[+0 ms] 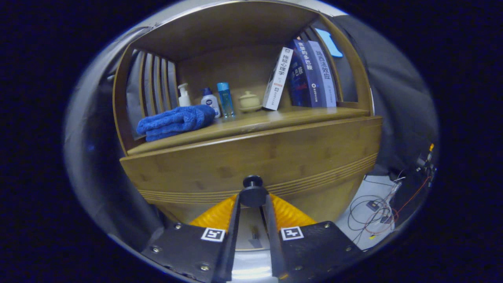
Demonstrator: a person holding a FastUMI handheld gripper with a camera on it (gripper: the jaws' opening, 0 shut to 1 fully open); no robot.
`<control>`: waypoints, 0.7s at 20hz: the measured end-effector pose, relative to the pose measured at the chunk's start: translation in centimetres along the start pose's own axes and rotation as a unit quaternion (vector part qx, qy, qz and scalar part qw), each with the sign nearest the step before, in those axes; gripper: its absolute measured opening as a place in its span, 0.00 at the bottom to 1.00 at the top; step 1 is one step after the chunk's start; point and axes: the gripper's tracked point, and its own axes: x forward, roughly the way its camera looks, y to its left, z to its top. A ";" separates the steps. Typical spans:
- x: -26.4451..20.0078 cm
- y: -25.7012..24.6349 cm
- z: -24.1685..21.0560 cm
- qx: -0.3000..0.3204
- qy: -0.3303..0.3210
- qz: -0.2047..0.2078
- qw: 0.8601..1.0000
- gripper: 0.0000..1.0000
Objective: Pull open the drawer, take out the items inside it, and place them on the countertop above the cabinet.
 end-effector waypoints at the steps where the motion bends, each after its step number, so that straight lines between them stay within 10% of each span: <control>1: 0.1 0.0 0.1 0.003 -0.002 0.003 1.000 0.37; 14: 0.7 0.1 0.6 0.030 -0.018 -0.022 0.999 0.71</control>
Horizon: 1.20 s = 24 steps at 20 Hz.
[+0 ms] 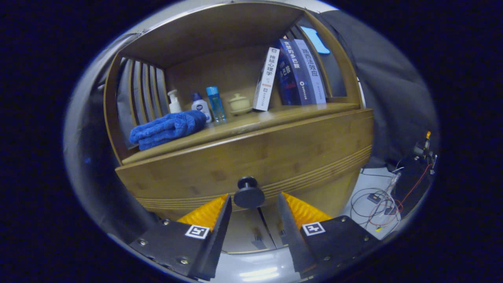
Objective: Pull open the drawer, take out the items inside it, and place them on the countertop above the cabinet.
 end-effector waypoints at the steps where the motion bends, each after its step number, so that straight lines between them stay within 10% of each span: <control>1: 0.5 -0.2 0.2 -0.009 0.001 -0.001 1.000 0.71; 11: 1.7 0.1 -0.4 -0.095 0.040 0.002 0.995 0.30; 24: -6.6 -1.2 -2.6 -0.077 0.037 -0.030 0.996 0.30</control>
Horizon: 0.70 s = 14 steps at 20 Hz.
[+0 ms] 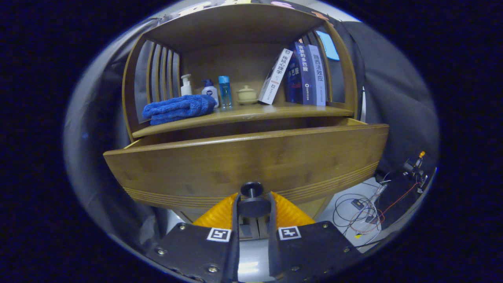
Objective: Pull open the drawer, take out the items inside it, and place them on the countertop above the cabinet.
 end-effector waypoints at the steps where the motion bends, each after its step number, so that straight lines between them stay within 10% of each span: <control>1: -0.6 -0.1 -0.2 -0.003 0.001 -0.002 1.000 0.30; 14: -4.1 -0.8 -2.3 0.014 0.010 -0.025 1.000 0.30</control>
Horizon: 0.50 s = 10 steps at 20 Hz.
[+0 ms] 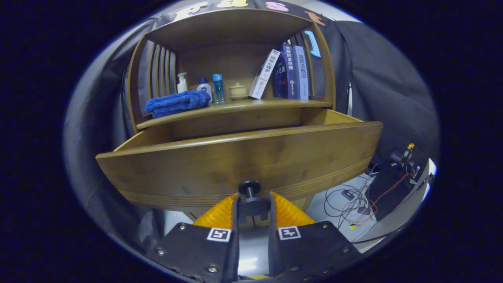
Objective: Pull open the drawer, take out the items inside it, and place them on the countertop above the cabinet.
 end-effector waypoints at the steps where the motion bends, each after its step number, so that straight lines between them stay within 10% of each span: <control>1: 0.1 0.0 0.1 0.001 -0.001 0.003 1.000 0.30; 10: -3.0 0.4 1.0 0.030 -0.028 0.045 0.998 0.49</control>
